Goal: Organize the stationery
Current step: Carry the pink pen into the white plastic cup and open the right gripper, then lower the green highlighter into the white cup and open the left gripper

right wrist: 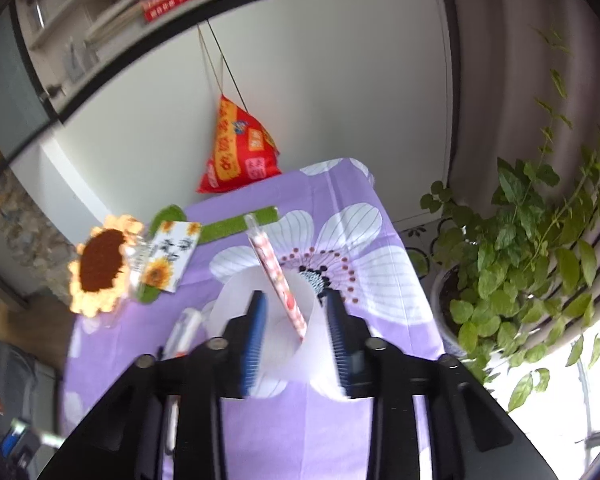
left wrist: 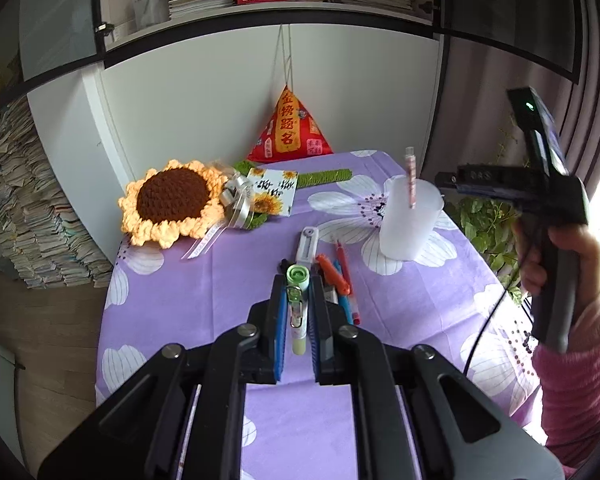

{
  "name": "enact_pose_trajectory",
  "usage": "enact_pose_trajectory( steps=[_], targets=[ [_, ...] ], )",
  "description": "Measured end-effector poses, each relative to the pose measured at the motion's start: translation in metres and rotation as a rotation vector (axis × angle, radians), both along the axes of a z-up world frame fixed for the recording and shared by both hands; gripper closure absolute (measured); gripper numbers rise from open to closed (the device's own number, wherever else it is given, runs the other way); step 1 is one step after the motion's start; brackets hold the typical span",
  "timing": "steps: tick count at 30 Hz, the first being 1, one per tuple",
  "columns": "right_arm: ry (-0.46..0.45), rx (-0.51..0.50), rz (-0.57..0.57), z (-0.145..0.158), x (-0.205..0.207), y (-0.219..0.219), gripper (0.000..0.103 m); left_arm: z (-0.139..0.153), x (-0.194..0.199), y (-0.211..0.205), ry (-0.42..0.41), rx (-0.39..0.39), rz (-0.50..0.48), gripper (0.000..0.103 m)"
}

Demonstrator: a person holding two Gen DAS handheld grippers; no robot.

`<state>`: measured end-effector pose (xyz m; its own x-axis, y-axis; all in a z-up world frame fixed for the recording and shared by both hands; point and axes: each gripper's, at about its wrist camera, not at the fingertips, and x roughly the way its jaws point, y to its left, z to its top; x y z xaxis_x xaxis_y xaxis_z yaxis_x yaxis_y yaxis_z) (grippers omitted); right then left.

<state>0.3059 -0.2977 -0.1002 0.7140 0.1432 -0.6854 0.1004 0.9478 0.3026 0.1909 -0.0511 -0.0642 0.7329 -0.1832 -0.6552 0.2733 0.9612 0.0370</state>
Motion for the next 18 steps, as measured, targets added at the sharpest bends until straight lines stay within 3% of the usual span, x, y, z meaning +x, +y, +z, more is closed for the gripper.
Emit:
enact_pose_trajectory(
  steps=[3,8,18],
  targets=[
    [-0.029,0.024,0.012,-0.001,-0.026,-0.005,0.063,0.010,0.008,-0.012,-0.015,-0.001,-0.020,0.095],
    [-0.009,-0.032,0.069,-0.014,-0.059,-0.003,0.063,0.029,0.027,-0.040,-0.042,-0.022,-0.070,0.095],
    [0.031,-0.070,0.042,-0.033,-0.091,-0.017,0.063,0.054,0.078,-0.094,-0.044,-0.107,-0.125,0.095]
  ],
)
